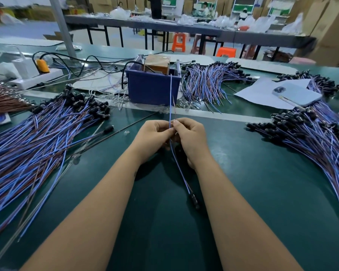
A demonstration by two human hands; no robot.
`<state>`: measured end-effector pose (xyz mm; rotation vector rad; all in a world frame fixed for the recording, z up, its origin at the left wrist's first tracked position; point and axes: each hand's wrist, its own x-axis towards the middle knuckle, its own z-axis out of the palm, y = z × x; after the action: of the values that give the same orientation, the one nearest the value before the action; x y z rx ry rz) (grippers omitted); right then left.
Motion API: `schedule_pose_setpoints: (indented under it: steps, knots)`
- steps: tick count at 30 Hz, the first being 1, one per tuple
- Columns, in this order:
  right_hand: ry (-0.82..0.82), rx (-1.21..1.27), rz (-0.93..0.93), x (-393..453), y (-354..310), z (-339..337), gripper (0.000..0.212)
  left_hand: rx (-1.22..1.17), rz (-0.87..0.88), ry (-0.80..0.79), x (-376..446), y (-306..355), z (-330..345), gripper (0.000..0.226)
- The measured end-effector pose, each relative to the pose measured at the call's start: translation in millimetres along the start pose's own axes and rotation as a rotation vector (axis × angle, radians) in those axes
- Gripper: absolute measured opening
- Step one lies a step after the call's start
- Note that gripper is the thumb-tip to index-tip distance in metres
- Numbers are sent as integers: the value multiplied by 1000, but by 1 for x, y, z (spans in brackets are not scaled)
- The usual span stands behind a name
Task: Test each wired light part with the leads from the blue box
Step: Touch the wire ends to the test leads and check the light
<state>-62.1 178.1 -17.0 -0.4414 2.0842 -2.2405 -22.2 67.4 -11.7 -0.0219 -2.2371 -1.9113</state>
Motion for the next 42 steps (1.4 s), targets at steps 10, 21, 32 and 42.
schedule_pose_setpoints:
  steps: [10, 21, 32, 42]
  knots:
    - [99, -213, -67, 2, -2, -1, 20, 91, -11, 143, 2, -2, 1, 25]
    - [56, -157, -64, 3, 4, 0, 15, -3, 89, 473, 8, -9, -9, 14]
    - [83, -258, -81, 12, 6, 4, 13, 121, 52, 645, 7, -13, -25, 20]
    - [95, -349, -58, 17, 12, 9, 18, 187, -4, 654, 12, -15, -23, 18]
